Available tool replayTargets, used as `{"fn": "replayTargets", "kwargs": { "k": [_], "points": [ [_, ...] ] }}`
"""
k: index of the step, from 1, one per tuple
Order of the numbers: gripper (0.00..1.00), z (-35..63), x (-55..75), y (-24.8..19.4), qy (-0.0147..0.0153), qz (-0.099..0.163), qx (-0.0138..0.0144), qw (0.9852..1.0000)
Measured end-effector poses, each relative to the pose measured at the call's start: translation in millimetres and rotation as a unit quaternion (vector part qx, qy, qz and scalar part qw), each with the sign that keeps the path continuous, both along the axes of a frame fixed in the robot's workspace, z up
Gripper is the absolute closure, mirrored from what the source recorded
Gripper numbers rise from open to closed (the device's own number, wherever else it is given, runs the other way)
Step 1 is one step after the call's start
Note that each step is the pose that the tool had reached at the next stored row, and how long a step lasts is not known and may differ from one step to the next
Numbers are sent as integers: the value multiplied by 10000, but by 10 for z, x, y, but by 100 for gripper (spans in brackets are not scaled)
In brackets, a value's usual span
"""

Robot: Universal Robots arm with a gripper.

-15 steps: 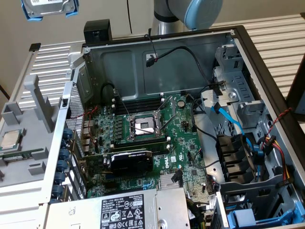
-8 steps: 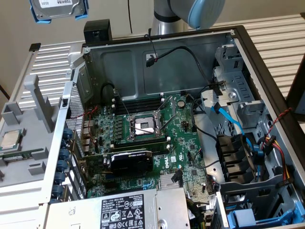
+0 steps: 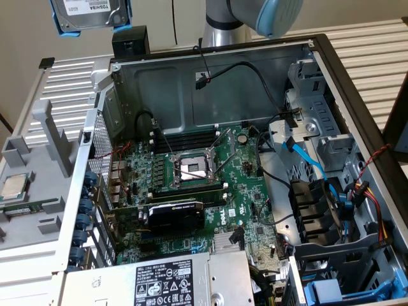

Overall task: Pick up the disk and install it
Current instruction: 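Pick up the disk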

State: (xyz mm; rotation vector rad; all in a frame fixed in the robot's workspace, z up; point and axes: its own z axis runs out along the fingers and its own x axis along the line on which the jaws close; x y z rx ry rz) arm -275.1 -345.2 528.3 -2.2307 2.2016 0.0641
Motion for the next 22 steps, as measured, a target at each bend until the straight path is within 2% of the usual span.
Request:
{"fn": "replayTargets", "kwargs": {
  "k": [11, 13, 15, 22],
  "points": [
    [63, 1, 320, -285, 14, 0, -1, 10000],
    [63, 1, 359, -321, 14, 0, -1, 10000],
    [63, 1, 374, -336, 14, 0, -1, 10000],
    [63, 1, 380, -338, 13, 1, -1, 10000]
  ]
}}
